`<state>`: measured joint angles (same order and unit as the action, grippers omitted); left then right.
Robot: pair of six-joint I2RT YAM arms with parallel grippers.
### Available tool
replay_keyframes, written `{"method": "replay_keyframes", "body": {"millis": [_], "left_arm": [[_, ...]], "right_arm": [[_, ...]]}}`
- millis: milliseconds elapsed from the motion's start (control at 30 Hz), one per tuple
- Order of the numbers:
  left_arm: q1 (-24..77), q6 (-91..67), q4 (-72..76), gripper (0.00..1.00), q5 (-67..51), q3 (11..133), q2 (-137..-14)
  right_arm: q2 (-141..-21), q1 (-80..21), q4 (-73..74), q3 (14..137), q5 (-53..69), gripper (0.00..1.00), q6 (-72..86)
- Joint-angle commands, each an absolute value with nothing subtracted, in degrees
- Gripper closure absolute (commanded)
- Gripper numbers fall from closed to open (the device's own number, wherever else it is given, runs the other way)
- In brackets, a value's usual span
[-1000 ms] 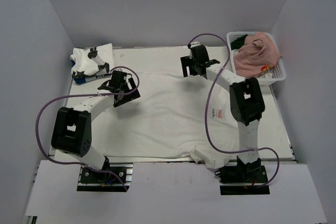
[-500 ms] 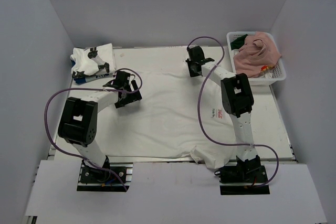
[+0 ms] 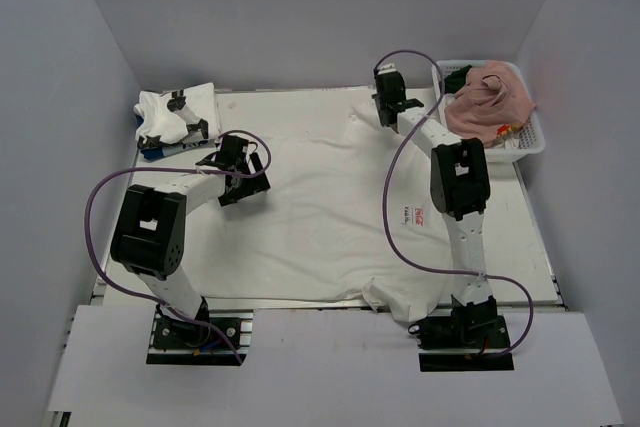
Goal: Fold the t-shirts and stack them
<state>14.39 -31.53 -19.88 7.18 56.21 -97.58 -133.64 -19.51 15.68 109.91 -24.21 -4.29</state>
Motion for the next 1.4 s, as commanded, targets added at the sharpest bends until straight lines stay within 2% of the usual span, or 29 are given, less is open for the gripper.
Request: {"method": "replay_keyframes", "body": {"millis": [0, 67, 100, 133, 167, 200, 233, 267, 433, 567, 667, 767, 900, 967, 1133, 1233, 1367], "left_arm": [[13.97, -31.64, -22.15, 0.00, 8.79, 55.02, -99.05], [13.97, -31.64, -22.15, 0.00, 8.79, 55.02, -99.58], [13.97, -31.64, -22.15, 0.00, 8.79, 55.63, -100.19], [13.97, -31.64, -22.15, 0.00, 8.79, 55.63, -100.20], [13.97, -31.64, -22.15, 0.00, 8.79, 56.16, -100.20], [13.97, -31.64, -22.15, 0.00, 8.79, 56.16, -100.20], [13.97, -31.12, -22.15, 0.00, 8.79, 56.16, -100.20], [13.97, -31.11, -22.15, 0.00, 8.79, 56.16, -100.20], [14.50, -31.11, -21.53, 0.00, 8.18, 56.69, -97.57], [14.50, -31.11, -21.53, 0.00, 7.65, 58.88, -96.42], [14.50, -31.11, -21.53, 0.00, 7.65, 59.59, -95.19], [14.50, -30.59, -23.99, 0.00, 9.57, 59.59, -93.70], [14.50, -31.11, -26.19, 0.00, 11.33, 56.00, -89.13], [14.50, -31.90, -26.19, 0.00, 11.34, 53.45, -86.85], [14.50, -33.31, -26.02, 0.00, 11.87, 51.06, -87.71], [14.50, -33.31, -24.53, 0.00, 11.34, 52.63, -91.04], [13.89, -32.08, -21.45, 0.00, 10.81, 56.50, -97.10]], "right_arm": [[-136.31, -16.80, 7.31, 115.22, -28.38, 1.00, -10.98], [-139.65, -16.09, 1.77, 117.67, -28.22, 1.00, -15.44], [-140.62, -15.47, 1.15, 120.56, -28.47, 0.97, -16.16], [-142.71, -15.56, 0.71, 123.98, -28.74, 0.74, -18.35], [-143.69, -15.30, 1.14, 125.49, -28.39, 0.63, -19.24], [-144.48, -15.64, 1.84, 128.03, -29.00, 0.57, -20.21], [-144.06, -16.08, 6.54, 128.93, -29.35, 0.43, -21.17], [-143.27, -17.82, 7.11, 128.07, -30.23, 0.10, -21.27], [-124.65, -19.69, 10.61, 106.04, -21.02, 0.10, -10.04], [-112.43, -19.77, 16.24, 94.33, -19.77, 0.10, 3.50], [-104.87, -19.78, 17.40, 76.45, -16.81, 0.10, 17.44], [-98.63, -19.60, 18.19, 68.33, -10.30, 0.10, 22.58], [-90.03, -19.60, 19.43, 54.98, -10.55, 0.10, 25.40], [-85.46, -19.51, 19.16, 51.78, -9.85, 0.10, 25.93], [-83.49, -19.51, 16.88, 44.21, -7.56, 0.10, 25.93], [-88.05, -19.34, 14.86, 45.61, -10.71, 0.10, 24.88], [-95.52, -18.99, 13.18, 54.04, -17.91, 0.10, 22.94]]}}
